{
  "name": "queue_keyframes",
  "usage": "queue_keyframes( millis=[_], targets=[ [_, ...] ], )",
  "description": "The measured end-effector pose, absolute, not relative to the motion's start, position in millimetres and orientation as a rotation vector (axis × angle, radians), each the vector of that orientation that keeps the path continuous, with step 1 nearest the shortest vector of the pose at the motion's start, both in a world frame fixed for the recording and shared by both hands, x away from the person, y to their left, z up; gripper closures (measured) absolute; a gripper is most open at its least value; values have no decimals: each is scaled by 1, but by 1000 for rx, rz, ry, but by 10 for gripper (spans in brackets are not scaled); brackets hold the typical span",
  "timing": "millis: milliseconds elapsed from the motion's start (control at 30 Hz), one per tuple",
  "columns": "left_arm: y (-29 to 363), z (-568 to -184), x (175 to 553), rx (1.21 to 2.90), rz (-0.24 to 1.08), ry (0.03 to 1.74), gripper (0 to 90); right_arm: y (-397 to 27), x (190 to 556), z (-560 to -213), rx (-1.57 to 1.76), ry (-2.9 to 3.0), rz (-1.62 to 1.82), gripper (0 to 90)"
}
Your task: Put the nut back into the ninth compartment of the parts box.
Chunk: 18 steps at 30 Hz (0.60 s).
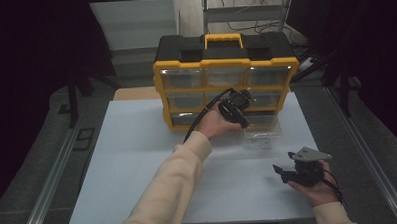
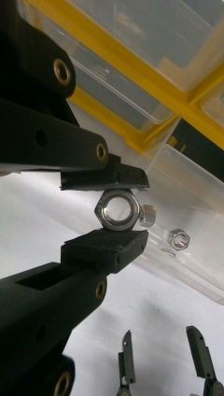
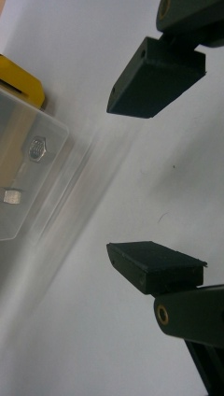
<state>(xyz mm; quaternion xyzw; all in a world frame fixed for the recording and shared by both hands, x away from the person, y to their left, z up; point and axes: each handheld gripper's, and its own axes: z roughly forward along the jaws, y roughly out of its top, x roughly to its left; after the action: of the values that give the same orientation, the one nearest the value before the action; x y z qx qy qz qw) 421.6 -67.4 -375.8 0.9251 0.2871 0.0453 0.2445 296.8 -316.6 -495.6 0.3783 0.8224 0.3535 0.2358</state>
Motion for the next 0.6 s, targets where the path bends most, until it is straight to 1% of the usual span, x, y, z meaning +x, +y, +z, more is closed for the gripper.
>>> queue_keyframes(
  millis=[600],
  targets=[
    [-86, -384, 437, 2514, 107, 761, 699, -317, 297, -496, 1037, 2257, 972, 283]
  ],
)
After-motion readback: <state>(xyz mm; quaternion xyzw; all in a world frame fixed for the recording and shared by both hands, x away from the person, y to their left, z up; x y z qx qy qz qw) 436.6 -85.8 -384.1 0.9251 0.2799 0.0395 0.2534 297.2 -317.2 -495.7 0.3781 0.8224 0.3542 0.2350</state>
